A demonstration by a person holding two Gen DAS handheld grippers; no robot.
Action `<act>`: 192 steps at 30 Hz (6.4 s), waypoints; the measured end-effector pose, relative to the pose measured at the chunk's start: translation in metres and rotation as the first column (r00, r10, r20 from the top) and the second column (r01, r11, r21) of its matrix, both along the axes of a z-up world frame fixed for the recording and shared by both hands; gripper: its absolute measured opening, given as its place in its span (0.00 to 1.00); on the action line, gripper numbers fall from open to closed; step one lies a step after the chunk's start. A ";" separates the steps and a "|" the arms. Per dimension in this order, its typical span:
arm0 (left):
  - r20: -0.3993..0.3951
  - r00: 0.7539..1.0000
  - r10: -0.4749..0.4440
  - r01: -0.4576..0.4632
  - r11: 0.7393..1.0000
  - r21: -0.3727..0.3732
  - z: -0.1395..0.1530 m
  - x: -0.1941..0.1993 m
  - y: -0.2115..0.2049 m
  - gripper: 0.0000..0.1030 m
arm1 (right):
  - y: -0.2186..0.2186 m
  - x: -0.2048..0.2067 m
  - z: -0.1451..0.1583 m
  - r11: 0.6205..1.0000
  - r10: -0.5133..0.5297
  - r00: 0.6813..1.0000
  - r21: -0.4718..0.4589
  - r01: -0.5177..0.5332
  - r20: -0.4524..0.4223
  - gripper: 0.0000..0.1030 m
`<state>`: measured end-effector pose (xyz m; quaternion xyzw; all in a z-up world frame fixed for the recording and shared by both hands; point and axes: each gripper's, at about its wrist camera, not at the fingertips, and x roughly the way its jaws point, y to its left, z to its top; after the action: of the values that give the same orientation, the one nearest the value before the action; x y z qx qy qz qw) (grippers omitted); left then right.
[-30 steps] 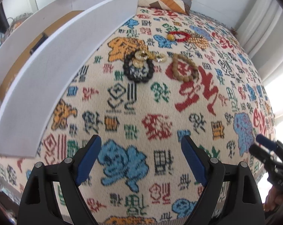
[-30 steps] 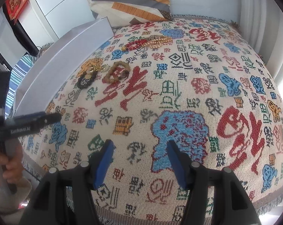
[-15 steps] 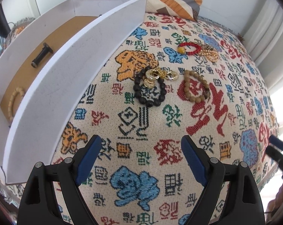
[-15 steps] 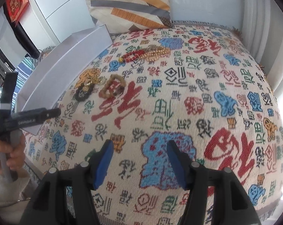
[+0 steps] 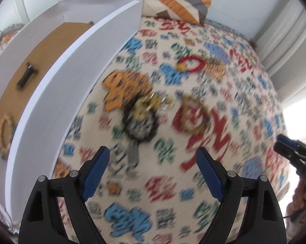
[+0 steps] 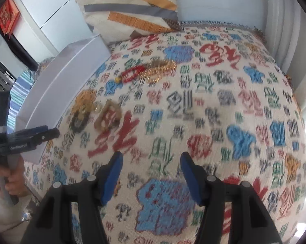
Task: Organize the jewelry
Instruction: 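Grasp the red bead bracelet with the left gripper while the right gripper grasps the silver pendant, then carry the red bracelet and silver pendant into the white tray and open both grippers, then withdraw both tools from the tray back over the remaining jewelry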
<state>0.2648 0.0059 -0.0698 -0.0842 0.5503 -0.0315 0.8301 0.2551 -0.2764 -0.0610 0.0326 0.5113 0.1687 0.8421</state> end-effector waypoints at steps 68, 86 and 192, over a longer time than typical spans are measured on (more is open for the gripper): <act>-0.024 0.999 0.034 -0.040 0.948 -0.317 0.031 0.007 0.031 0.15 | 0.057 0.132 0.035 0.970 0.226 0.974 -0.084 -0.227 -0.020 0.15; 0.129 0.958 0.256 -0.207 0.930 -0.303 0.138 -0.049 0.170 0.15 | 0.213 0.064 0.146 0.883 0.456 0.874 0.035 -0.467 0.169 0.16; -0.083 0.996 0.008 -0.006 1.000 0.016 -0.056 -0.123 -0.018 0.87 | 0.031 -0.107 -0.054 0.996 0.090 0.996 0.027 -0.089 -0.013 0.50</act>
<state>0.1420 -0.0117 -0.1262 -0.0809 0.5844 -0.0208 0.8072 0.1485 -0.2453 -0.1155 0.0221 0.5161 0.2128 0.8294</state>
